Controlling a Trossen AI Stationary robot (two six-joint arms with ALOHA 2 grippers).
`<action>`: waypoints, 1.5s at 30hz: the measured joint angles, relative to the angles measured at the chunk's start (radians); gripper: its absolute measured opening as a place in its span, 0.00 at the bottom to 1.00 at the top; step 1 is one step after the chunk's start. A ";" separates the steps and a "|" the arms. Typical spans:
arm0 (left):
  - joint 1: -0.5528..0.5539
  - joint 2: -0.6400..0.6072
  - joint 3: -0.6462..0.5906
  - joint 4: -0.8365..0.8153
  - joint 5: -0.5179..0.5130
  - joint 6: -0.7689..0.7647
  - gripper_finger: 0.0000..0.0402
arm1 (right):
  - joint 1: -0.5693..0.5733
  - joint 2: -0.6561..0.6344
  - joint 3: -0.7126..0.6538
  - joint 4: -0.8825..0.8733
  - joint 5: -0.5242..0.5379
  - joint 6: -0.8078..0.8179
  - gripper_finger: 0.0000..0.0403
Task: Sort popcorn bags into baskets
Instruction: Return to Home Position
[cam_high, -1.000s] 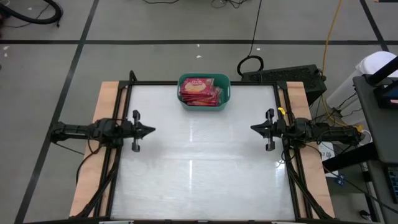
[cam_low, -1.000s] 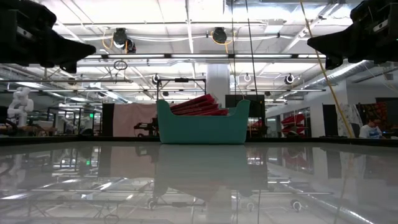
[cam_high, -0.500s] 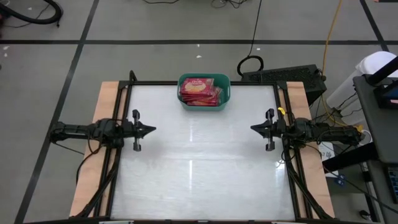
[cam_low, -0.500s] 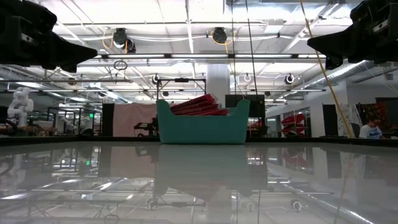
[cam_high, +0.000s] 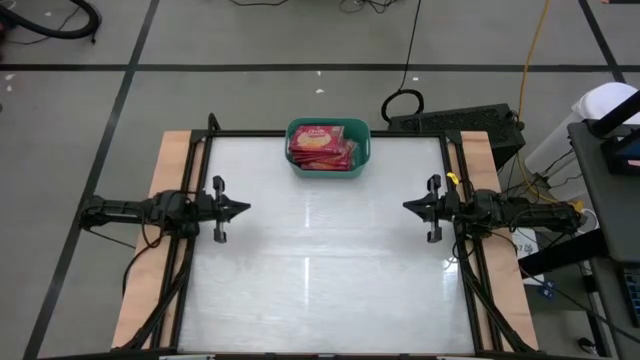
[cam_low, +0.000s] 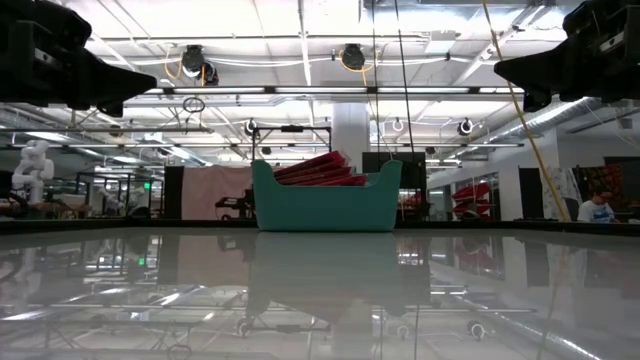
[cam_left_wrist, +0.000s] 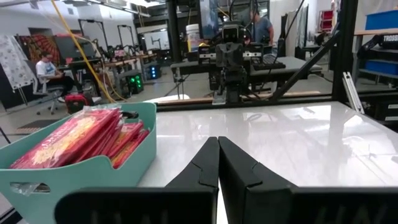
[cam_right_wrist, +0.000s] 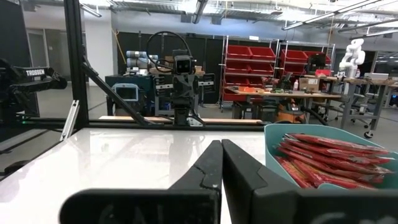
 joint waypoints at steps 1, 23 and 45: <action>0.000 0.000 0.000 0.000 0.000 0.000 0.01 | 0.000 0.000 0.000 0.000 0.000 0.000 0.00; -0.003 -0.017 0.001 0.100 0.023 -0.077 0.00 | 0.000 0.000 0.000 0.000 0.000 0.000 0.00; -0.003 -0.015 0.002 -0.034 0.080 -0.117 0.05 | 0.000 0.000 0.000 0.000 0.000 0.000 0.00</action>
